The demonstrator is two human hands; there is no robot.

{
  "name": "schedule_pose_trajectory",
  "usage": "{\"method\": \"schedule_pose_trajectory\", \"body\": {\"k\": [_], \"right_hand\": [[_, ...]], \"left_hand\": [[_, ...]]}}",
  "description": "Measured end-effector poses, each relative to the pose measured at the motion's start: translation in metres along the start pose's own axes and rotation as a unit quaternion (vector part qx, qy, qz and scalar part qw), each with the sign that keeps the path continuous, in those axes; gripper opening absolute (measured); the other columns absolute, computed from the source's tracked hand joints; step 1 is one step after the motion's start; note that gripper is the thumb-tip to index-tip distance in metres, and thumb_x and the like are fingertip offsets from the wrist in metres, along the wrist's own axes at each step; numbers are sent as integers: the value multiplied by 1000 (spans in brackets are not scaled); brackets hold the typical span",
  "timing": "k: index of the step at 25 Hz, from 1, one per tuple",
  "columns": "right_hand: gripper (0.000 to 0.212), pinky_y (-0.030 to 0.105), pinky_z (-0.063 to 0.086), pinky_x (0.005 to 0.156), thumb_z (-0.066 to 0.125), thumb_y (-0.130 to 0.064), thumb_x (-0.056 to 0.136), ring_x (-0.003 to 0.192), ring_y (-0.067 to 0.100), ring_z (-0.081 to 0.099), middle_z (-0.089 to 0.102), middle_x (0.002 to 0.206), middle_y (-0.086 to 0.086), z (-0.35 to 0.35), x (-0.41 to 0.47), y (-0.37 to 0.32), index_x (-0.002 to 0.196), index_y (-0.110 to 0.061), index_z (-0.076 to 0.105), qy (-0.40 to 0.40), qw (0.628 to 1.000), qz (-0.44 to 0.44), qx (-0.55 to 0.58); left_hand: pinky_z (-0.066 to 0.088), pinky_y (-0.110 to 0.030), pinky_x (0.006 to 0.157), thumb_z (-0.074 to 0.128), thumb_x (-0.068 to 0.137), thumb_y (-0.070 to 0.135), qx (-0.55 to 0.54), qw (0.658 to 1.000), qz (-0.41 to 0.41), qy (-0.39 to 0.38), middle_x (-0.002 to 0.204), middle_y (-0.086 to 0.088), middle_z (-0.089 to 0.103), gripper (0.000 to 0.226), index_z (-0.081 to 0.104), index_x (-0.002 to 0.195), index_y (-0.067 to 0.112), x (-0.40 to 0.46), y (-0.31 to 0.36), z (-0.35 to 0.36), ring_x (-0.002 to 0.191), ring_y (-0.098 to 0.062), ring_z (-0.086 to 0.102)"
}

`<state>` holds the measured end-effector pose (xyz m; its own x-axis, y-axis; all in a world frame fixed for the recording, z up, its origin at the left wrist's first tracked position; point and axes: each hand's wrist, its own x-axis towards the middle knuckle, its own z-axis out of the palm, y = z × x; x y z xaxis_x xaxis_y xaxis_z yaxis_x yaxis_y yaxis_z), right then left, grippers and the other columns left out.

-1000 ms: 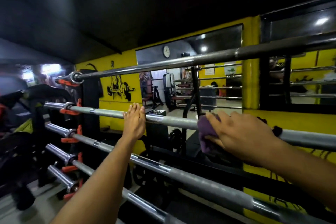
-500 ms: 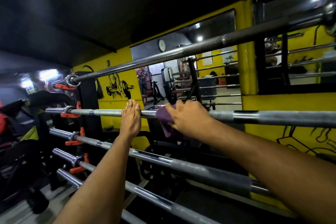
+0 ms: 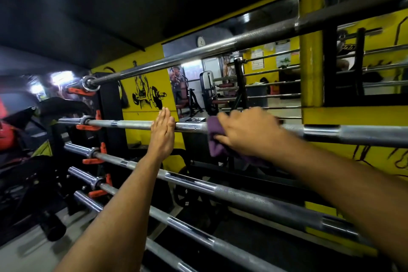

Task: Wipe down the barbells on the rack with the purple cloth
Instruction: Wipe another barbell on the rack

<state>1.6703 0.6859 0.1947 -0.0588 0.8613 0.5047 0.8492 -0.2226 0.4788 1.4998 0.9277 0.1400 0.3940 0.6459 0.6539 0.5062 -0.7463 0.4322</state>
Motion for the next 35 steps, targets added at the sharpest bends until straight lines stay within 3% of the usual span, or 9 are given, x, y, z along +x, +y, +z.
{"method": "schedule_pose_trajectory", "body": {"k": [3, 6, 11, 17, 20, 25, 27, 30, 35], "right_hand": [[62, 37, 38, 65, 35, -58, 102, 102, 34, 65, 61, 126, 14, 8, 31, -29, 145, -12, 35, 0, 1000, -13, -3], [65, 37, 37, 68, 31, -58, 103, 106, 34, 62, 53, 133, 14, 7, 4, -10, 155, -20, 24, 28, 1000, -7, 6], [67, 36, 53, 74, 22, -67, 97, 103, 26, 62, 54, 125, 5, -11, -84, 43, 153, -33, 17, 44, 998, 42, 10], [59, 35, 44, 62, 27, -67, 98, 91, 30, 66, 60, 115, 7, 2, -30, 9, 141, -26, 33, 50, 998, 44, -10], [60, 37, 39, 63, 30, -62, 101, 94, 33, 66, 61, 119, 10, 14, 11, -24, 145, -21, 35, 40, 999, 25, -26], [45, 38, 49, 73, 29, -61, 101, 106, 28, 66, 64, 121, -3, 7, 17, -22, 132, -32, 41, 81, 988, 76, 104], [43, 39, 47, 76, 29, -61, 101, 111, 26, 63, 62, 124, -6, 3, 29, -25, 133, -34, 38, 65, 983, 83, 148], [54, 40, 48, 72, 21, -67, 99, 103, 28, 66, 63, 121, -2, 13, 52, -45, 133, -30, 40, 40, 995, 44, 77], [61, 35, 36, 57, 17, -71, 97, 88, 29, 70, 71, 101, 4, 22, 111, -95, 112, -23, 52, 25, 994, 108, 17]], "left_hand": [[4, -38, 126, 15, 108, 39, 5, 1000, -9, -9, 167, -4, 8, 56, 13, 158, 13, -2, 6, -4, 153, -14, 3], [3, -37, 126, 16, 108, 40, 2, 1000, -14, -10, 167, -5, 7, 58, 13, 159, 13, -3, 5, -5, 154, -14, 2], [0, -38, 125, 17, 109, 39, -18, 1000, 2, 23, 167, -4, 9, 57, 14, 159, 11, 0, -3, 8, 154, -14, 3], [-5, -35, 124, 14, 105, 46, -23, 999, 18, 43, 167, -3, 10, 64, 15, 159, 12, 3, -11, 15, 154, -14, 5], [-7, -34, 124, 15, 105, 48, -41, 999, 17, 25, 167, -1, 7, 63, 13, 159, 15, -1, -8, 9, 153, -12, 1], [4, -29, 124, 14, 106, 52, -170, 983, 42, -57, 163, 13, 18, 57, 23, 157, 29, -4, -30, -27, 150, 0, 9], [9, -34, 125, 16, 101, 58, -116, 992, 43, -29, 163, 11, 20, 65, 26, 157, 26, 11, -69, -48, 151, -4, 12], [-2, -39, 125, 12, 97, 58, 11, 999, 32, -39, 165, 6, 15, 71, 22, 158, 23, 35, -120, -56, 152, -7, 2], [-11, -41, 123, 11, 103, 52, -1, 997, 75, 4, 163, 8, 24, 61, 31, 154, 27, 42, -146, -28, 152, -5, -4]]}}
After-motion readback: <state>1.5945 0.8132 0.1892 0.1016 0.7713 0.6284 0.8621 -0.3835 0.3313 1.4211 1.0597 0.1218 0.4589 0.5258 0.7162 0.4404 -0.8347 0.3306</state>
